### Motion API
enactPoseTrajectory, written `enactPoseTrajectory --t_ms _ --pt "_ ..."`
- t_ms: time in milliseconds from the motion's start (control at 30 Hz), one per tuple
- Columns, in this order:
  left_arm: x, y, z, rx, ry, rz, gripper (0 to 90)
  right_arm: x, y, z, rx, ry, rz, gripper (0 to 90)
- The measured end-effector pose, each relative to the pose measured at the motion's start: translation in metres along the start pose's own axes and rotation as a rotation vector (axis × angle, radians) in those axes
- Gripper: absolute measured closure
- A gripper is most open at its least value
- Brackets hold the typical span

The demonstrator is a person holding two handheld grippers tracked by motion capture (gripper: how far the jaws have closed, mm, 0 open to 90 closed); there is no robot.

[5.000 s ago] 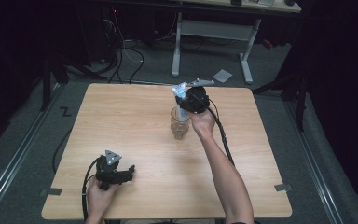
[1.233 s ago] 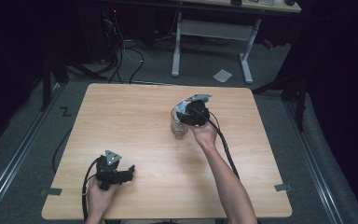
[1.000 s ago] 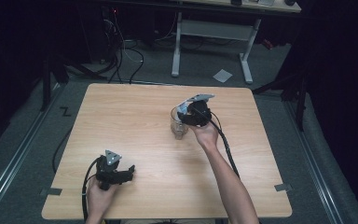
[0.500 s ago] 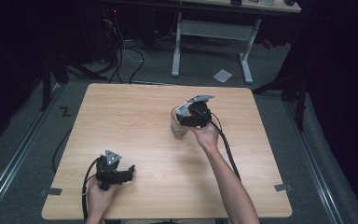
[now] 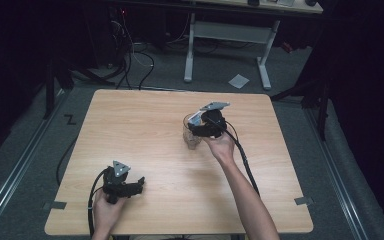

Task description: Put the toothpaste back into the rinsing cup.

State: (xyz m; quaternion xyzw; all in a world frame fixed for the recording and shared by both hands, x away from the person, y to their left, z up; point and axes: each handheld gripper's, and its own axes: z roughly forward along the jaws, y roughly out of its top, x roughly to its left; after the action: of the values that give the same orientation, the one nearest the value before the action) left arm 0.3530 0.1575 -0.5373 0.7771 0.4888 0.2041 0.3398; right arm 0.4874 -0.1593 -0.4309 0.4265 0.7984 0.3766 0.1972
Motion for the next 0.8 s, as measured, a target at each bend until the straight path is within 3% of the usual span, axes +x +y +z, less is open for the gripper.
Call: enactPoseTrajectory --t_ms 800 --pt "0.000 0.000 0.000 0.000 0.000 0.000 14.3 -0.003 0.004 -0.036 -0.090 0.016 0.015 35.6"
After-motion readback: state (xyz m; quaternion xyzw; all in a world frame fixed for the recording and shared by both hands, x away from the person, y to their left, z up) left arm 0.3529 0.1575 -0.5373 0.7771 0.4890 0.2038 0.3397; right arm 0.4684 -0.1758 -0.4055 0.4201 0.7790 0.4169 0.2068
